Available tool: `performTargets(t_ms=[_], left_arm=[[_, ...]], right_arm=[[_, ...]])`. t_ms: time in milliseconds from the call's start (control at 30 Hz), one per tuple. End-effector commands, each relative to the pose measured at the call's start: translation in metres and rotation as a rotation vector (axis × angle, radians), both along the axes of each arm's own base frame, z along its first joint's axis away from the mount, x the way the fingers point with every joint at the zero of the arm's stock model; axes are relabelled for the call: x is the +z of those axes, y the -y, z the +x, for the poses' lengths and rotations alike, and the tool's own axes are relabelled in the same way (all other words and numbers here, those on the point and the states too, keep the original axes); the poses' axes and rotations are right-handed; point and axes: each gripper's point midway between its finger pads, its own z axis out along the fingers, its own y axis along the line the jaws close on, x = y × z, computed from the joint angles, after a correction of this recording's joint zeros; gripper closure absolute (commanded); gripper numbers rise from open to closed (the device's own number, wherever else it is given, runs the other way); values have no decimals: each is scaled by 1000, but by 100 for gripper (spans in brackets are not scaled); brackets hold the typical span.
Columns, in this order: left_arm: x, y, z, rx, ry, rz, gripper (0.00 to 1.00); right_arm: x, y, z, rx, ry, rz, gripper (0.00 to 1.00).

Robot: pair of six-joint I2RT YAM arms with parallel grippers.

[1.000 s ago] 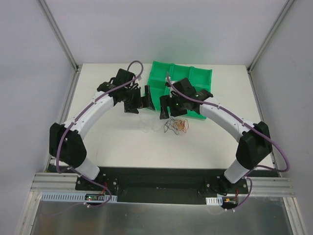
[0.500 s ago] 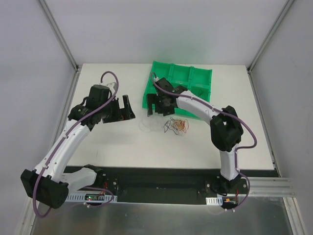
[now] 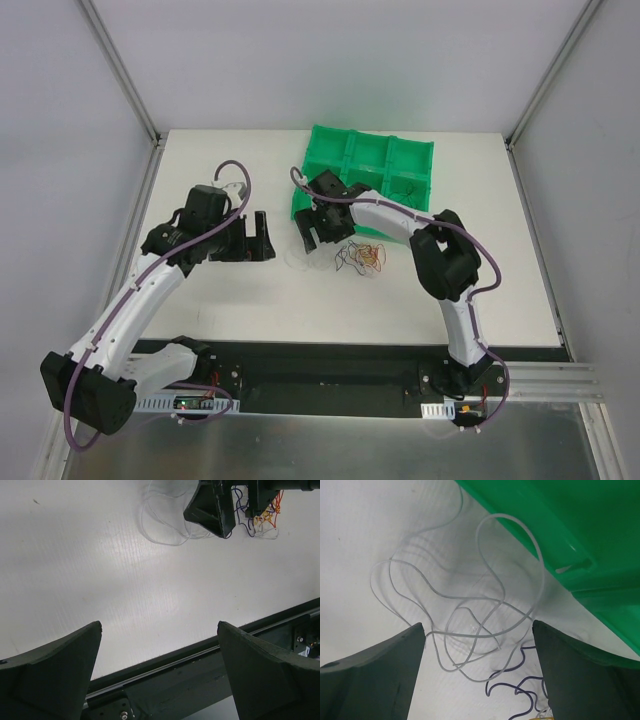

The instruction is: Untangle the cables

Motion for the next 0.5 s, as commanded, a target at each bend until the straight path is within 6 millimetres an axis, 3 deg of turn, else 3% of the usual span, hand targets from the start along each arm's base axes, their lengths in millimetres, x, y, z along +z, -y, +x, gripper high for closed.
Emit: performTargets(t_ms=[0,167,267,333,467], left_arm=[[5,4,-1,-55,29,16,1],[3,7,0,-61,13,15,1],[1,7,1,-53,7,19,1],[1,8,2,-52,2,16,1],[3,10,4,-50,-3,9,1]], right_arm=[[1,-7,-4,167,39,33,9],[-11,4,-10,191,66,-42,12],[-18,8,-15,211,97,-90,19],[-21,9,-20,220,101,-110,27],[-18,-2,-30,249,105,-95,52]])
